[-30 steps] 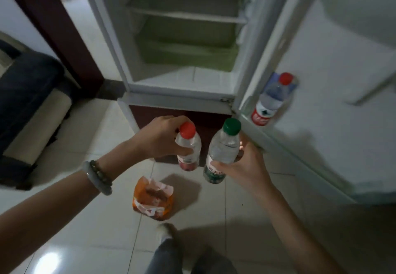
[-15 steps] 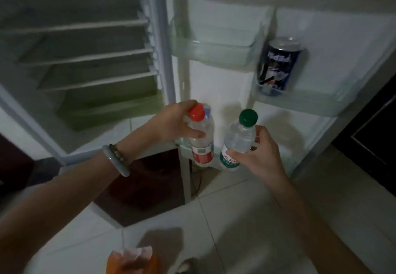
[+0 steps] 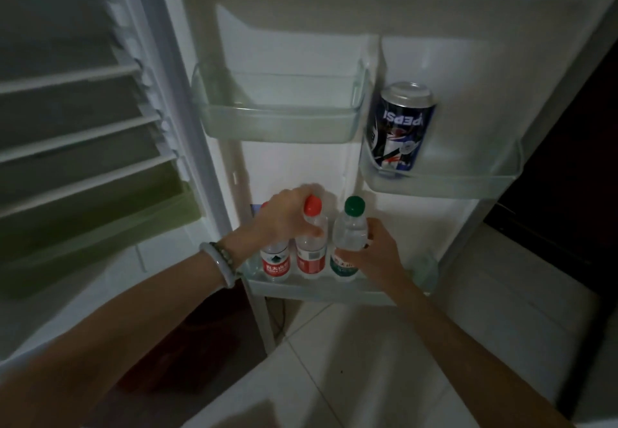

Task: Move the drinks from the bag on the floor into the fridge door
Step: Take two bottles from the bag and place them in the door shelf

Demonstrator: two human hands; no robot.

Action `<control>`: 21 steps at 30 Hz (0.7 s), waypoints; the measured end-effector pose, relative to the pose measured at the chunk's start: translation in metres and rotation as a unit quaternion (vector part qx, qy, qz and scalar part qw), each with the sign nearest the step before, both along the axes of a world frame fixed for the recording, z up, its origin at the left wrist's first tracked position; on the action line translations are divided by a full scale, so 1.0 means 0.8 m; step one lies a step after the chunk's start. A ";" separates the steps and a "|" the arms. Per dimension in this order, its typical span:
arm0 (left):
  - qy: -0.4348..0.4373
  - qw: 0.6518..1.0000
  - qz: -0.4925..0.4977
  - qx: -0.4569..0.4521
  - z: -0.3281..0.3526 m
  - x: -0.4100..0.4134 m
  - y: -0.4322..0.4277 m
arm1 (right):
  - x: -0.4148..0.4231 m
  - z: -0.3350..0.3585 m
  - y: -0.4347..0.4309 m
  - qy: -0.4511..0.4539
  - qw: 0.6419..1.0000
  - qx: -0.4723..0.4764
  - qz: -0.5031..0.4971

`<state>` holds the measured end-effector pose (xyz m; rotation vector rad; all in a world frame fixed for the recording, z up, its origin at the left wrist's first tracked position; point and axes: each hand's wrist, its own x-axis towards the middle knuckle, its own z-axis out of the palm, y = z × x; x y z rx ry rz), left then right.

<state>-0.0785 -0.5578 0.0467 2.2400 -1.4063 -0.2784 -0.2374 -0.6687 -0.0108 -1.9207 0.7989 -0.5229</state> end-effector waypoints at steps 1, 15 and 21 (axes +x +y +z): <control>0.003 1.000 -0.008 0.002 -0.007 0.000 -0.002 | 0.003 -0.003 0.000 0.006 1.000 0.004 0.001; 0.009 0.998 -0.054 -0.007 -0.044 0.008 -0.011 | 0.009 -0.040 -0.002 0.016 0.999 0.044 -0.020; 0.011 0.998 -0.063 -0.014 -0.047 0.000 -0.012 | 0.004 -0.038 -0.008 0.053 0.997 0.052 -0.010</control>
